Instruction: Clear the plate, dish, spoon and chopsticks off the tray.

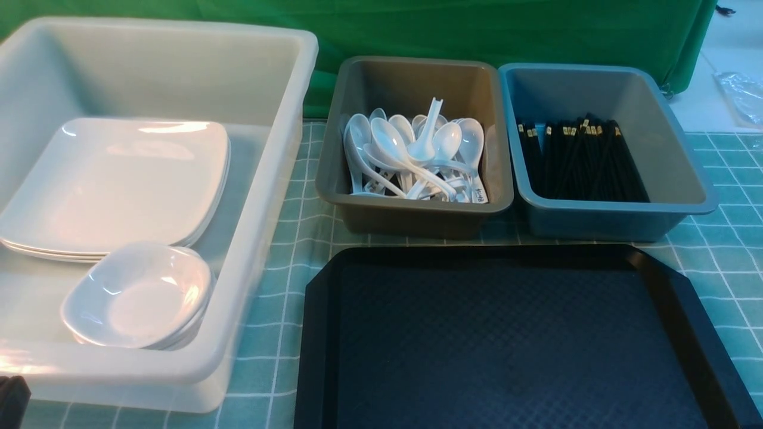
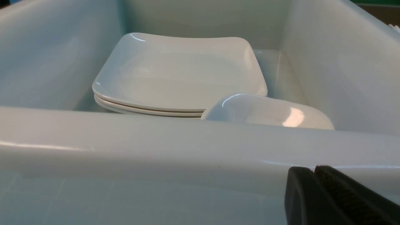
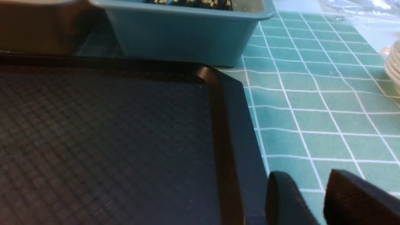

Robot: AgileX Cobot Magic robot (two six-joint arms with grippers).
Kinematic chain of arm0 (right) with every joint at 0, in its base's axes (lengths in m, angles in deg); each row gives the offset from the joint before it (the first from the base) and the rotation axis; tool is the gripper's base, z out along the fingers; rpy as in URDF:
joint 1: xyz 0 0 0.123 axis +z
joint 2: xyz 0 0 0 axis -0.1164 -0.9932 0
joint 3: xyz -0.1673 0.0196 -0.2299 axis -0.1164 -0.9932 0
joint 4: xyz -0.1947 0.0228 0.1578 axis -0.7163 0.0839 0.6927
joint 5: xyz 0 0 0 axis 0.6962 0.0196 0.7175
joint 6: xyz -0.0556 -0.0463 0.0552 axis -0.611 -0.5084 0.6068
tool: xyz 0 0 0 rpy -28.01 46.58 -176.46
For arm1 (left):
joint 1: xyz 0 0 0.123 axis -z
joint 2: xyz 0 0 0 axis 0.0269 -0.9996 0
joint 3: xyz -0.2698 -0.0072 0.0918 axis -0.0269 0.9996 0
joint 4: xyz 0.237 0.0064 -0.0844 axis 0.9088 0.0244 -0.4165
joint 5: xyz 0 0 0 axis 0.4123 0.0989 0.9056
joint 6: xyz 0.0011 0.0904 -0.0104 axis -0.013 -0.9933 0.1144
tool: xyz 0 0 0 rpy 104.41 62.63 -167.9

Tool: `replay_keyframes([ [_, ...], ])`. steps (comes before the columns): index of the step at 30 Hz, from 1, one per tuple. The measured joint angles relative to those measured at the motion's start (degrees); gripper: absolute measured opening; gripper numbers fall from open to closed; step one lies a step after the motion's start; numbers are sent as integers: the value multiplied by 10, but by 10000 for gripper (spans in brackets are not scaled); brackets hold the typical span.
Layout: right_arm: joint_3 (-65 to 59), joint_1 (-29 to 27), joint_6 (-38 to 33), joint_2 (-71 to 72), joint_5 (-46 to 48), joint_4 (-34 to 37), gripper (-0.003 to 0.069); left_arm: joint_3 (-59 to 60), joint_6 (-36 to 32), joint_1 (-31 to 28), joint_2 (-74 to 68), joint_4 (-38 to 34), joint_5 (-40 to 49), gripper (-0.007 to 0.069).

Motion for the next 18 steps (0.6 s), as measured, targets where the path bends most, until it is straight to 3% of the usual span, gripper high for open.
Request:
replay_keyframes([
  [8, 0, 51, 1, 0, 1, 0, 241, 0, -1, 0, 0, 0, 0, 17],
  [18, 0, 56, 1, 0, 1, 0, 241, 0, -1, 0, 0, 0, 0, 17],
])
